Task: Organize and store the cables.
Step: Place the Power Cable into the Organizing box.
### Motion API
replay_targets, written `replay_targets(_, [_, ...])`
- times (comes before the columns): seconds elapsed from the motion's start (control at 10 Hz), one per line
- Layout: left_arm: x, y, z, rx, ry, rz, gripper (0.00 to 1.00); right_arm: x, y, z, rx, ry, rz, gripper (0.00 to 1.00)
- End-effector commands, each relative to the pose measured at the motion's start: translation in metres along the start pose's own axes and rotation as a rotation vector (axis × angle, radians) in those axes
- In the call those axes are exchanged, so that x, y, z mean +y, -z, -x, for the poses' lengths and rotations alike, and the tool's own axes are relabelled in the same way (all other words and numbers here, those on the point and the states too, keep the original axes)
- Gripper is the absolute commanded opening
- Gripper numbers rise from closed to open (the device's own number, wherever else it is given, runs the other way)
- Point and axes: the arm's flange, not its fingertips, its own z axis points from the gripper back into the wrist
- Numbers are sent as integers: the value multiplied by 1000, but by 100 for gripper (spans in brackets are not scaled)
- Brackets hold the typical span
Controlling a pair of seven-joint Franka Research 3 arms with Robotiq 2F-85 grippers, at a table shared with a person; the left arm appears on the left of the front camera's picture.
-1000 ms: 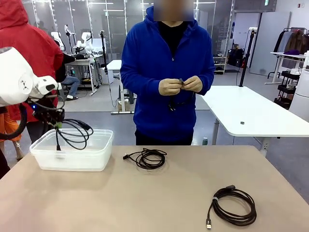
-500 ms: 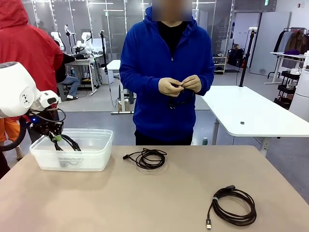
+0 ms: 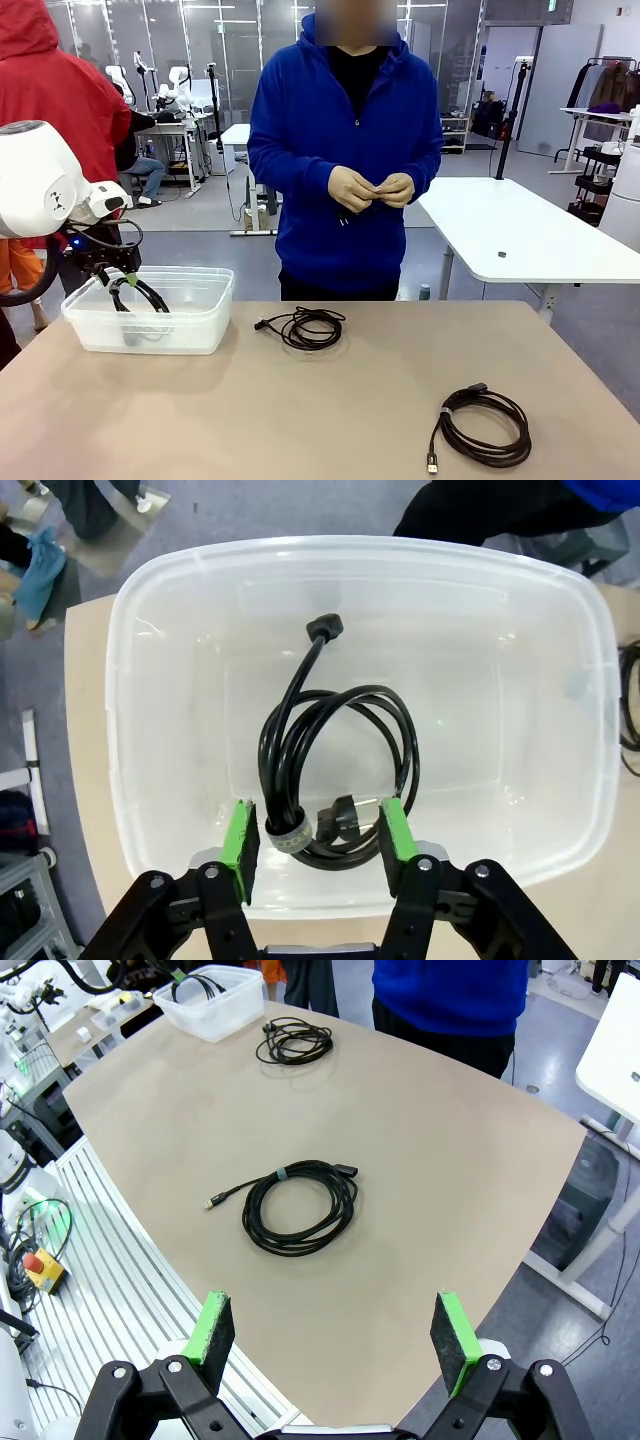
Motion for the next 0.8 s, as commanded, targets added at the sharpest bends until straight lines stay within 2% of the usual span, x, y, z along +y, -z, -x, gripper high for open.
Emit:
replay_targets(0.0, [-10,-2,4,-9,-13,-46,73,0,0,1,-10,-16,-5,100])
replay_targets(0.1, [-13,-5,6,-13,-20,-62,98,0,0,1,-10,-16,-5,100])
replay_targets(0.2, [-16,-8,9,-24,-38,-80,89,0,0,1,-10,-16,-5,100])
replay_targets(0.3, [-18,-11,12,-51,-93,-105,100,0,0,1,-10,-16,-5,100])
replay_targets(0.4, [-9,-3,0,-1,-9,-37,100,0,0,1,-10,-16,-5,100])
replay_targets(0.7, [-9,-3,0,-1,-9,-37,100,0,0,1,-10,-16,-5,100])
